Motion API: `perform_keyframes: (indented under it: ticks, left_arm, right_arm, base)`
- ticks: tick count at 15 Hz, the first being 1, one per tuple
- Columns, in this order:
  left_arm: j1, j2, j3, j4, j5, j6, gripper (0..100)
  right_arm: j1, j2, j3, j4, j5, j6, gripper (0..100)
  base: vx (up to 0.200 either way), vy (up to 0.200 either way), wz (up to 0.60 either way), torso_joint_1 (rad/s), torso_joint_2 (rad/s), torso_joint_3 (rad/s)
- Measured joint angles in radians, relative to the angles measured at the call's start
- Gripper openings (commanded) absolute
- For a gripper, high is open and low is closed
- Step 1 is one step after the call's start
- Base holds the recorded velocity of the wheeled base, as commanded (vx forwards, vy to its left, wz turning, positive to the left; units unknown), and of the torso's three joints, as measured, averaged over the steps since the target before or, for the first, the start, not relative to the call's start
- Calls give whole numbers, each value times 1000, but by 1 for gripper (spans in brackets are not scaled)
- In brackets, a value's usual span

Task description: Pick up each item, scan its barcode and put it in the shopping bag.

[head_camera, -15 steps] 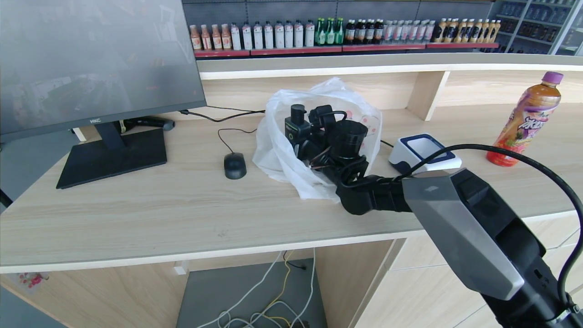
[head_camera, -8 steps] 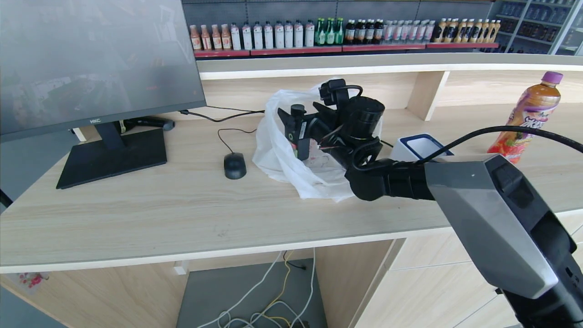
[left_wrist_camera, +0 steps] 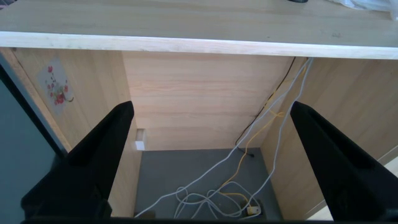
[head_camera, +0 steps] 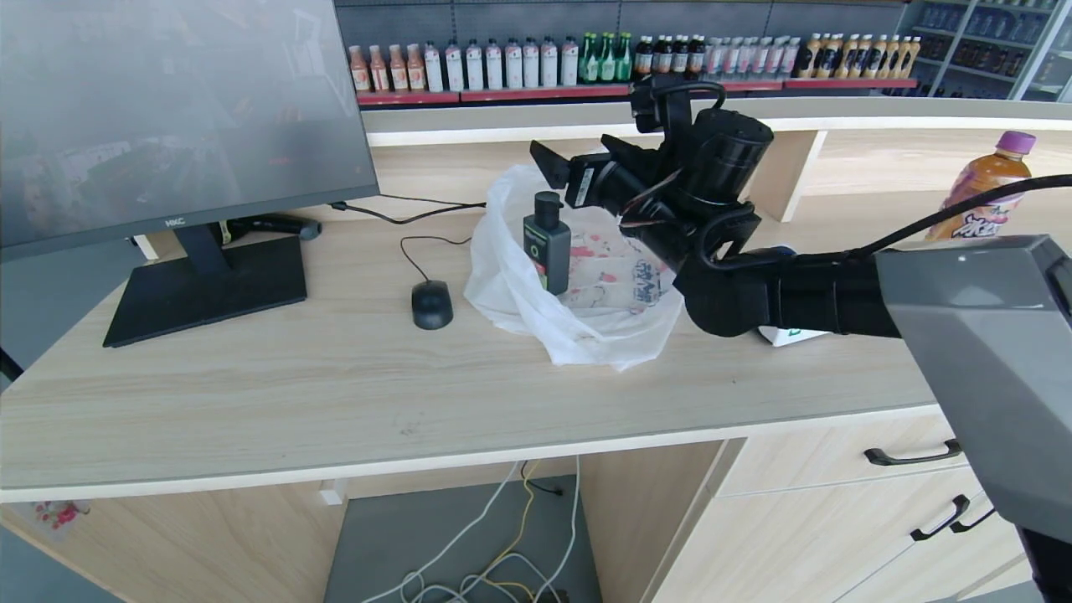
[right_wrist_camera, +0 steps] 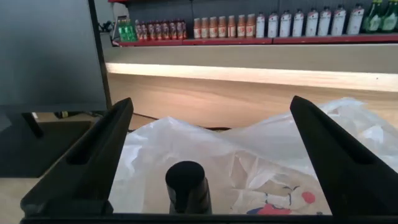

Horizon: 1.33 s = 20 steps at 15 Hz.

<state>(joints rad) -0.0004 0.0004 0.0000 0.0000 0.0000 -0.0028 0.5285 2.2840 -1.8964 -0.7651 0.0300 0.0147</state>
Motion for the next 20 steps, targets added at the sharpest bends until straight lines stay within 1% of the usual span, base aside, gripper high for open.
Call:
perform_keyframes:
  ticks: [4, 6, 7, 9, 12, 14, 16, 17, 20]
  left_arm:
    - [0, 0, 0, 0, 0, 0, 100]
    - [0, 0, 0, 0, 0, 0, 100]
    - [0, 0, 0, 0, 0, 0, 100]
    - [0, 0, 0, 0, 0, 0, 100]
    - [0, 0, 0, 0, 0, 0, 100]
    - [0, 0, 0, 0, 0, 0, 100]
    - [0, 0, 0, 0, 0, 0, 100]
    - [0, 0, 0, 0, 0, 0, 100]
    - [0, 0, 0, 0, 0, 0, 100]
  right_arm:
    - [3, -122, 137, -14, 1, 18, 100]
    - [6, -186, 240, -53, 1, 21, 100]
    - [7, -219, 314, -91, 0, 22, 100]
    - [11, -280, 495, -188, -1, 24, 100]
    - [30, -384, 843, -402, -10, 24, 100]
    - [73, -463, 1077, -567, -58, 22, 100]
    - [131, -524, 1218, -753, -129, 14, 100]
    - [160, -547, 1266, -798, -147, -5, 100]
    - [198, -598, 1392, -804, -151, -20, 100]
  base:
    - [0, 0, 0, 0, 0, 0]
    - [0, 0, 0, 0, 0, 0]
    - [0, 0, 0, 0, 0, 0]
    - [0, 0, 0, 0, 0, 0]
    - [0, 0, 0, 0, 0, 0]
    - [0, 0, 0, 0, 0, 0]
    - [0, 0, 0, 0, 0, 0]
    - [0, 0, 0, 0, 0, 0]
    - [0, 0, 0, 0, 0, 0]
